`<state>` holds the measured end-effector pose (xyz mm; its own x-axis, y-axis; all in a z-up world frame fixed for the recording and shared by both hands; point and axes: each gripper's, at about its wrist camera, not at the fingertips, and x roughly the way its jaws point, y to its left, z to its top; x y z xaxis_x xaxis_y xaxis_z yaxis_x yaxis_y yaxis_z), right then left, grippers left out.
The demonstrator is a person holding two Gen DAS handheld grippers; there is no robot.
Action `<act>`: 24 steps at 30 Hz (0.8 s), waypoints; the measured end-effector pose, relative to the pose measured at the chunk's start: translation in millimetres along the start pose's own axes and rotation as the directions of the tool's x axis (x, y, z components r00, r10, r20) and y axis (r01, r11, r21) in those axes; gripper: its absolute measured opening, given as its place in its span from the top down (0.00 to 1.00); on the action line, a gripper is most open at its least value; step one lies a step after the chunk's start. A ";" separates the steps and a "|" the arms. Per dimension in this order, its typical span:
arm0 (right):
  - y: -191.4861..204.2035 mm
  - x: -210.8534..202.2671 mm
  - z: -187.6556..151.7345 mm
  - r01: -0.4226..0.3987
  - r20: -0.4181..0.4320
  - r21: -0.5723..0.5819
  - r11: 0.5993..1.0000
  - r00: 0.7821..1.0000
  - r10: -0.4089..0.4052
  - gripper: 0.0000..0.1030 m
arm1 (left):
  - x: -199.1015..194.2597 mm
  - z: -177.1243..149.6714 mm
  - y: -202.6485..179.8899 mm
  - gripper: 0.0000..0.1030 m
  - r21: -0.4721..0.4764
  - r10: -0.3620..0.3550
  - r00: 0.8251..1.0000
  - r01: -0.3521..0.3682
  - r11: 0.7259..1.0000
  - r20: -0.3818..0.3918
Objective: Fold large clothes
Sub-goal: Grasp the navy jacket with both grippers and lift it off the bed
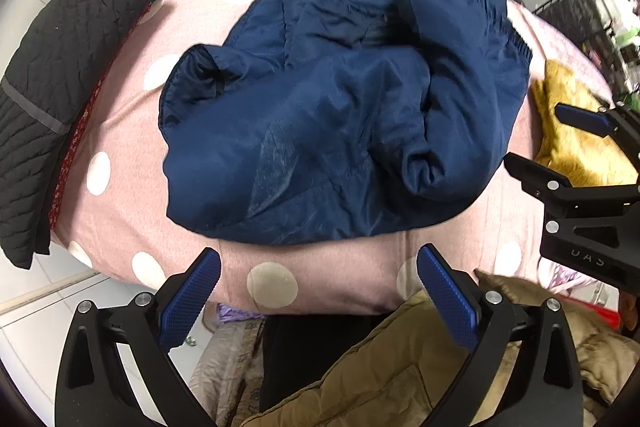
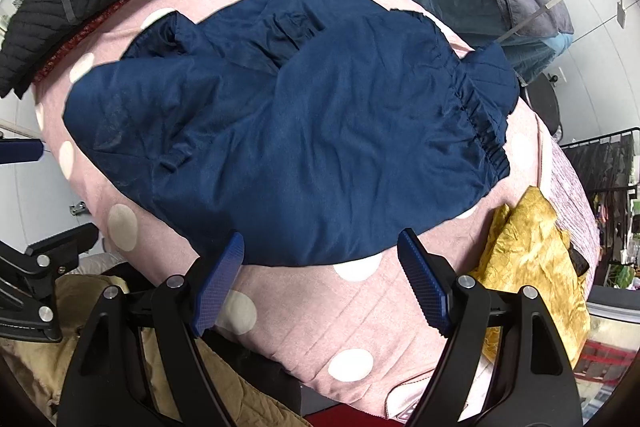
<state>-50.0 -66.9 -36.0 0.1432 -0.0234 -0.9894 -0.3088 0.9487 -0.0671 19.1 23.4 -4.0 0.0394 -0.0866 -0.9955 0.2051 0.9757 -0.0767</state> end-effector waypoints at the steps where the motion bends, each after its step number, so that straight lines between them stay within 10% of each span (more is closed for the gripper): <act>1: -1.6 -3.9 4.5 -0.012 0.021 -0.002 1.000 1.000 0.012 0.24 | -4.0 2.4 7.7 0.06 -0.019 -0.019 1.000 0.020 1.000 0.017; 7: -16.1 -13.2 64.7 -0.059 0.139 -0.037 0.998 0.988 0.064 0.24 | -11.9 15.2 104.1 0.06 -0.279 -0.029 0.995 0.055 0.959 0.097; 10: -21.5 -0.4 113.8 -0.134 0.148 -0.052 0.990 0.979 0.140 0.24 | 2.9 9.9 171.4 0.06 -0.466 -0.120 0.982 0.174 0.867 0.143; 17: -1.7 93.3 250.1 -0.119 0.045 -0.144 0.982 0.991 0.127 0.24 | 87.2 -10.8 221.5 0.07 -0.669 -0.448 0.872 0.453 0.590 0.195; 22: -9.9 170.1 318.8 -0.116 -0.010 -0.017 0.993 0.993 0.115 0.24 | 143.9 -23.1 204.4 0.07 -0.726 -0.539 0.830 0.460 0.511 0.146; 24: -11.0 199.0 339.1 -0.083 -0.035 0.020 0.996 0.996 0.083 0.24 | 160.8 -30.6 202.3 0.07 -0.741 -0.598 0.778 0.515 0.430 0.193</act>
<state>300.8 24.9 -188.5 0.0844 0.0448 -0.9954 -0.3009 0.9535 0.0174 37.1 213.1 -181.3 0.0965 -0.6901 -0.7173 -0.6163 0.5244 -0.5875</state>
